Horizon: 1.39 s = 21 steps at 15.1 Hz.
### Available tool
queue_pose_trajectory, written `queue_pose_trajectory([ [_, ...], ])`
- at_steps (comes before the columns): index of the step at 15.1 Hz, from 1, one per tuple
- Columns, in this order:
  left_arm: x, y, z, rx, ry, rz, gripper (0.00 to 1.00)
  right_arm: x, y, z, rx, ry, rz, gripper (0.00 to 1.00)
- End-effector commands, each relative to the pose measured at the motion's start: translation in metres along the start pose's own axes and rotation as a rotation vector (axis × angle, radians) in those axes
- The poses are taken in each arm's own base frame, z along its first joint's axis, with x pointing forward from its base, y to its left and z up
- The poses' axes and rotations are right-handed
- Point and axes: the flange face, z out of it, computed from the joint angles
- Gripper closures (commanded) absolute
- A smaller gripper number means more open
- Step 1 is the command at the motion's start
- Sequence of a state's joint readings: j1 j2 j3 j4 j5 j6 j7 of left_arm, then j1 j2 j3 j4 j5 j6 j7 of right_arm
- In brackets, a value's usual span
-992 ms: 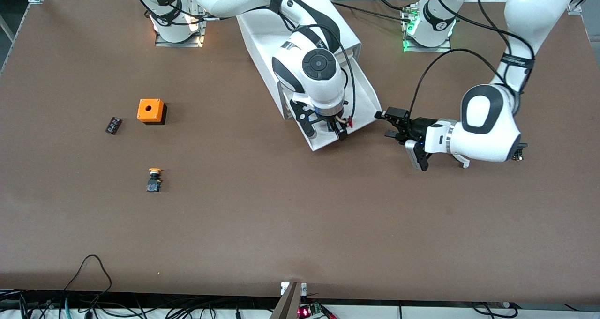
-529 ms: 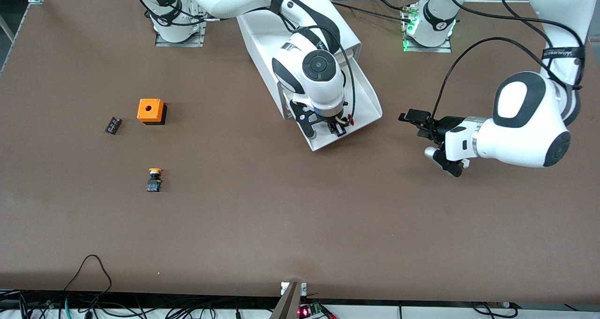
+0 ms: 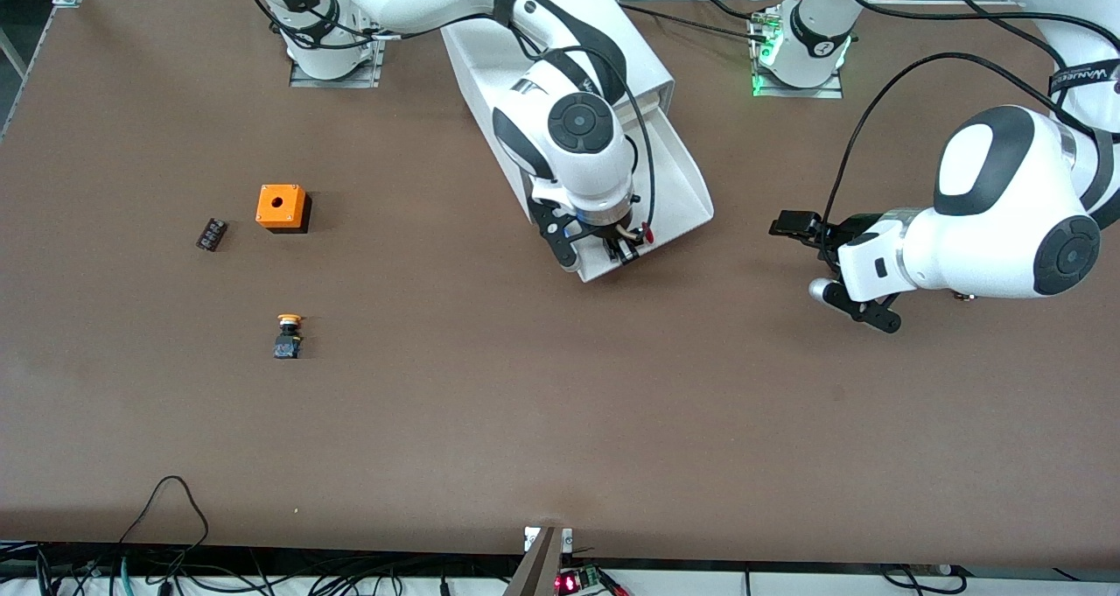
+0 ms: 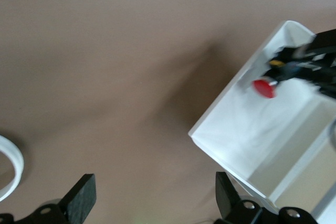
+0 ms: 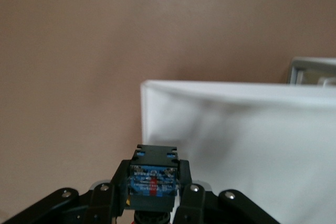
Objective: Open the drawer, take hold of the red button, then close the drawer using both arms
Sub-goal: 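Lift the red button with the right gripper while the left gripper withdraws, then carry the red button toward the yellow button while the left gripper nears the drawer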
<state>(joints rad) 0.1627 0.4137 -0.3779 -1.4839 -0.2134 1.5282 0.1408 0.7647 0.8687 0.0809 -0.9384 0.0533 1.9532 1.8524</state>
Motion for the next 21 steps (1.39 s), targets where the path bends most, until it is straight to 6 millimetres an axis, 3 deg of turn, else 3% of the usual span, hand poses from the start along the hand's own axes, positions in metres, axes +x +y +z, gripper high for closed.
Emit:
queue_pose_trajectory([
  [1,-0.003,0.01,-0.009,0.066,-0.003,-0.031,0.0,0.027,-0.007,-0.052,0.023,-0.001,-0.107,1.0],
  [6,-0.005,0.01,-0.023,0.215,0.01,-0.016,0.0,0.098,-0.02,-0.095,0.05,0.013,-0.329,1.0],
  [8,0.006,-0.001,-0.018,0.25,0.005,-0.01,0.0,0.134,-0.023,-0.1,0.043,0.012,-0.397,1.0],
  [10,0.015,0.008,-0.026,0.261,0.032,0.008,0.0,0.167,-0.025,-0.104,0.033,0.004,-0.495,1.0],
  [13,0.02,0.011,-0.021,0.277,0.038,-0.057,0.0,0.234,-0.026,-0.11,0.046,-0.02,-0.619,1.0],
  [17,0.045,0.043,0.003,0.27,0.179,-0.341,0.0,0.31,-0.015,-0.099,-0.002,-0.031,-0.794,1.0],
  [21,0.063,0.065,0.052,0.248,0.236,-0.529,0.0,0.35,-0.003,-0.076,-0.047,-0.041,-0.939,1.0],
])
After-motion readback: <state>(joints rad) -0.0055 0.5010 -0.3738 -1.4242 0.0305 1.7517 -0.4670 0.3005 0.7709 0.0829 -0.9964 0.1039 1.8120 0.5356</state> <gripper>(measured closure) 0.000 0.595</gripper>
